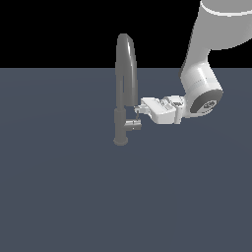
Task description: Turn on the faucet by rotating a designated handle.
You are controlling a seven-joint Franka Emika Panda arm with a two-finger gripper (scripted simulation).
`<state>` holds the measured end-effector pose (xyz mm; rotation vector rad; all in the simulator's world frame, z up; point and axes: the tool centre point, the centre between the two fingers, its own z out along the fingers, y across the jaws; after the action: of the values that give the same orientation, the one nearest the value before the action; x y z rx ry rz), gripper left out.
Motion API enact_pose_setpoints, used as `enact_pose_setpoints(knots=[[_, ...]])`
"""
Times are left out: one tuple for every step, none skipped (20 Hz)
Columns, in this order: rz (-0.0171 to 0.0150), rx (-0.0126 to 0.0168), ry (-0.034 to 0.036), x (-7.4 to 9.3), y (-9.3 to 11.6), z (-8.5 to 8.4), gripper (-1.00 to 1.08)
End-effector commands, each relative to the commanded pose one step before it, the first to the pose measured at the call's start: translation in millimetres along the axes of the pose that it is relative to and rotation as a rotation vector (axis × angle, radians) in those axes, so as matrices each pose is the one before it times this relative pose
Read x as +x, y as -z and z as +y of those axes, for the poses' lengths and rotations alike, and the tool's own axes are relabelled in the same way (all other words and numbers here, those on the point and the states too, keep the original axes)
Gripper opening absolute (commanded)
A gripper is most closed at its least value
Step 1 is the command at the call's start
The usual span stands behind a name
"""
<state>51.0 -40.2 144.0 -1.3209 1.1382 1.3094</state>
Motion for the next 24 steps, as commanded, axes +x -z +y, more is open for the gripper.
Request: enact_pose_setpoints(knots=[[-0.00487,-0.0062,-0.00407,-0.74,0.02,9.27,-1.0],[0.0,0.0,0.0,-0.03,0.1,2.64,-1.0],[-0.00024,-0.00041,0.0001,-0.05,-0.11,2.63,-1.0],[0.0,0.0,0.0,-0.03,0.1,2.7,-1.0],[-0.00023,-0.00042,0.00009,-0.05,-0.11,2.69,-1.0],[0.0,0.0,0.0,-0.03,0.11,2.77,-1.0],[0.0,0.0,0.0,0.0,0.0,0.0,-1.0],[0.00478,0.00346,0.01025,-3.15,-0.19,-6.5,-1.0],[-0.00048,-0.00037,-0.00091,1.86,0.0,3.34,-1.0],[-0.00048,-0.00037,-0.00091,1.88,0.0,3.38,-1.0],[-0.00048,-0.00037,-0.00091,1.89,0.0,3.43,-1.0],[-0.00047,-0.00037,-0.00091,1.91,0.01,3.47,-1.0],[-0.00047,-0.00037,-0.00091,1.93,0.01,3.52,-1.0],[-0.00047,-0.00037,-0.00091,1.95,0.01,3.56,-1.0],[-0.00055,-0.00044,-0.00108,2.08,-0.01,3.58,-1.0],[-0.00045,-0.00037,-0.00092,2.0,0.02,3.65,-1.0],[-0.00049,-0.00041,-0.00101,2.08,0.01,3.69,-1.0],[-0.00047,-0.00041,-0.00102,2.11,0.02,3.73,-1.0],[0.0,0.0,0.0,0.0,0.0,0.0,-1.0],[0.00581,0.00141,0.01954,-9.69,-0.24,-9.41,-1.0],[-0.00094,-0.00027,-0.00305,5.95,0.01,4.09,-1.0],[-0.00094,-0.00027,-0.00305,5.99,0.01,4.12,-1.0],[-0.00095,-0.00027,-0.00312,6.07,0.01,4.14,-1.0],[-0.00095,-0.00027,-0.00312,6.11,0.02,4.17,-1.0]])
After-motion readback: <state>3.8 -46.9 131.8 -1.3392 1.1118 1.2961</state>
